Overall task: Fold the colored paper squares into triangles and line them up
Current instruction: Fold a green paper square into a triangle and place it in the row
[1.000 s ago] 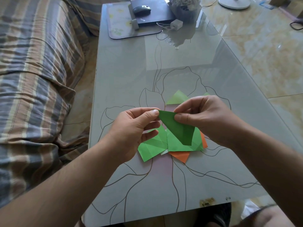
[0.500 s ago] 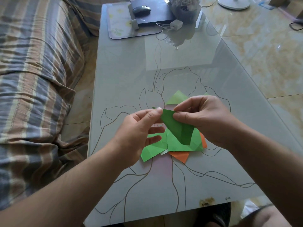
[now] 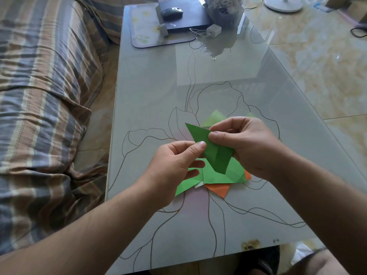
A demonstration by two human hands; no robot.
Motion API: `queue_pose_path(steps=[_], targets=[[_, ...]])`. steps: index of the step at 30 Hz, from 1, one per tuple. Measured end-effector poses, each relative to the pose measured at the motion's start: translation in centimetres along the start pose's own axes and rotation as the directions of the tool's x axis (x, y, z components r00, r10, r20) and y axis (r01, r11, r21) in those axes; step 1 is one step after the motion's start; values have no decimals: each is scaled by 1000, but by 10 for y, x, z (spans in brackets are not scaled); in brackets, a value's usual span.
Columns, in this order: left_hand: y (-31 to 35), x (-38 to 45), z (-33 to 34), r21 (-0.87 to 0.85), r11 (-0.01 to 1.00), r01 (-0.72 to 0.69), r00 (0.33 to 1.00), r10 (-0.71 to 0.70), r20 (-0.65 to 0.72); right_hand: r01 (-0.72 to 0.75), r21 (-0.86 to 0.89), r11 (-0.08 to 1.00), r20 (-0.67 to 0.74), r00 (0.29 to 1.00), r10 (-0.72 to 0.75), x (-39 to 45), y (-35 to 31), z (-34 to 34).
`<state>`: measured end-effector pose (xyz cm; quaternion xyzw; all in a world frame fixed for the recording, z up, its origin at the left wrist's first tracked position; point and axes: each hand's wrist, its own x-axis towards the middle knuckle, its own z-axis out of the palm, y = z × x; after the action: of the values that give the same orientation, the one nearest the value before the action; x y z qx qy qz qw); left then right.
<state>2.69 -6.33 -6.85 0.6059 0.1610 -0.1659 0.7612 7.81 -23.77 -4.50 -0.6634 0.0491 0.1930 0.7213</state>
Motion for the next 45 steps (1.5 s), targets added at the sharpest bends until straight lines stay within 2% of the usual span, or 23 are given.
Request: queue_pose_path(steps=[14,22,36,41,45], targets=[[0,1,0,-7,999,-32,998,32,-54,-17,31,999,15,1000,17,1,4,3],[-2,-3,-1,24,1000,7,1000,-7,6,-36,73,997,19,999,35,1,2,4],[-5,-5,-1,106,994,3,1000,-3,3,-26,81,996,-10,1000,27,3,3,4],[-6,-4,1,84,996,35,999,-36,2,-30,82,996,-24,999,32,4,5,5],[-9,-4,1,146,989,40,999,-44,22,-43,89,995,-32,998,46,4,5,4]])
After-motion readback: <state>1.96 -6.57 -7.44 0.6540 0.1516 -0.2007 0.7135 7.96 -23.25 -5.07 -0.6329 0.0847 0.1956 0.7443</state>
